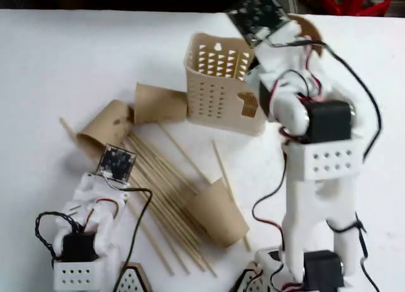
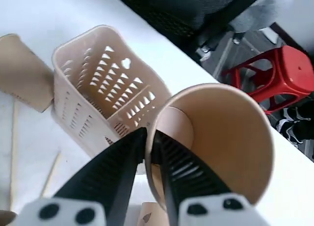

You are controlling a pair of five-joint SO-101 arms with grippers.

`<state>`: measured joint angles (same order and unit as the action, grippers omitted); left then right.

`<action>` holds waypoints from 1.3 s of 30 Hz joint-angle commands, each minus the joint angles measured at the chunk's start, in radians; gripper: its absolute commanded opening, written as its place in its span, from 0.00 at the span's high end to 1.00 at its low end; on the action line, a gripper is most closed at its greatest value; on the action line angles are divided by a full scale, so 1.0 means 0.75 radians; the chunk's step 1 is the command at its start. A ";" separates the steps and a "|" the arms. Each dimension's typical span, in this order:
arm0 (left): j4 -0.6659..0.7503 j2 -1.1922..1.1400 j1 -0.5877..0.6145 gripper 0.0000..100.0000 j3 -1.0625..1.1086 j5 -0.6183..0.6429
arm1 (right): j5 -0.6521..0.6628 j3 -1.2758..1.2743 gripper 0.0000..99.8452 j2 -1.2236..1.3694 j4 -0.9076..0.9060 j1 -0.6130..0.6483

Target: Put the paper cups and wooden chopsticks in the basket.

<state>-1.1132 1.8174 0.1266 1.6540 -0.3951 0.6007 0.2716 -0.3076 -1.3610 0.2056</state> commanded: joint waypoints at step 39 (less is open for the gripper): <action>0.033 0.007 0.009 0.98 -0.014 -0.014 | 0.018 0.155 0.83 0.118 -0.316 0.026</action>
<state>-1.1132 1.8174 0.1266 1.6540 -0.3951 0.6099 0.3452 -0.1834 -1.5512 0.2332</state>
